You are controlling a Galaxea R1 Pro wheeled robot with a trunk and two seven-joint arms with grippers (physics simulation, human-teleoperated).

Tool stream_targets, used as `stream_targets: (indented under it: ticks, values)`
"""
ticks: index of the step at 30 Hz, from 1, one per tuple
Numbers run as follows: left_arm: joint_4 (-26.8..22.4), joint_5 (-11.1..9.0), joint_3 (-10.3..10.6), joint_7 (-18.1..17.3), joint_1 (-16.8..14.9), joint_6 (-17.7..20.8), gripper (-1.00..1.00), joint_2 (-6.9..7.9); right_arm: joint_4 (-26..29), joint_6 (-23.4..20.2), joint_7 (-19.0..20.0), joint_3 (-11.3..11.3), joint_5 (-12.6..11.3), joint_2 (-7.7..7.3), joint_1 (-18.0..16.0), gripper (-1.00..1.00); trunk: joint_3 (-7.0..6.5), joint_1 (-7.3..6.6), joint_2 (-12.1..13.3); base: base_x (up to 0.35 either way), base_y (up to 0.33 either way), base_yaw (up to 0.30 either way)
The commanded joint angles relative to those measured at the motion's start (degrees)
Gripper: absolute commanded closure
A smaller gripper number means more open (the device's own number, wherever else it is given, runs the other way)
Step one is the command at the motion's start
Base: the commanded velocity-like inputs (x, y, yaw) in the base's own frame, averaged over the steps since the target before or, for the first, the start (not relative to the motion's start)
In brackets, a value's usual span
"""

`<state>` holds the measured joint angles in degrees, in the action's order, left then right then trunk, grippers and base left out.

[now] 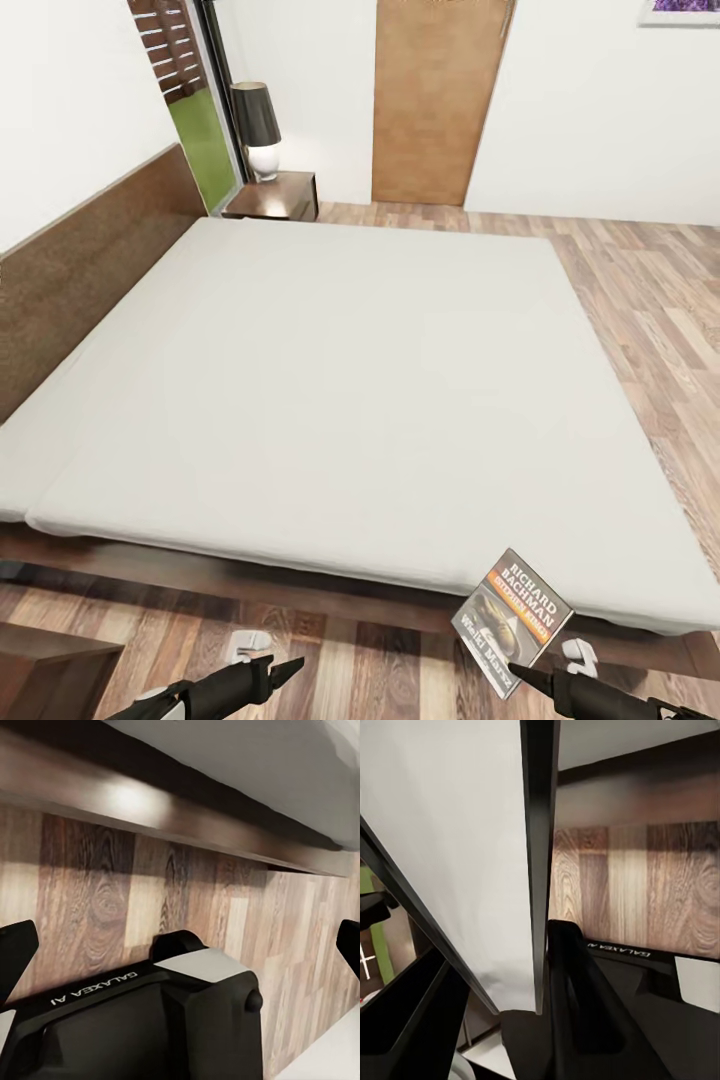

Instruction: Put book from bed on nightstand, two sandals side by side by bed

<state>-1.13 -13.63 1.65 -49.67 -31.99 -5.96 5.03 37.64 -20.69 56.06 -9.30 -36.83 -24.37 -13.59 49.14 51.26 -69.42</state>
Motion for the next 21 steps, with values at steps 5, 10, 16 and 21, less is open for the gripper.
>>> stream_targets:
  ticks: [5,10,16,21]
  values:
    - [0.07,-0.08,0.19,-0.14,0.08,-0.45,-1.00,-0.02,-0.03,-0.49,-0.01,-0.22,-0.61,-0.07,-0.03,1.00,-0.43,0.00,-0.02,0.000,0.000,0.000]
    - [0.07,-0.08,0.19,-0.09,0.08,-0.45,-1.00,-0.02,-0.03,-0.49,-0.02,-0.26,-0.61,-0.07,-0.03,1.00,-0.89,0.00,-0.02,0.000,0.000,0.000]
    - [0.07,-0.06,0.19,-0.10,0.10,-0.45,-1.00,-0.02,-0.04,-0.49,-0.07,-0.25,-0.61,-0.07,-0.03,1.00,-1.45,0.00,-0.02,0.000,0.000,0.000]
    - [0.07,0.00,0.19,-0.11,0.08,-0.45,-1.00,-0.02,-0.09,-0.49,-0.08,-0.21,-0.61,-0.07,-0.03,1.00,-1.91,0.00,-0.02,0.000,0.000,0.000]
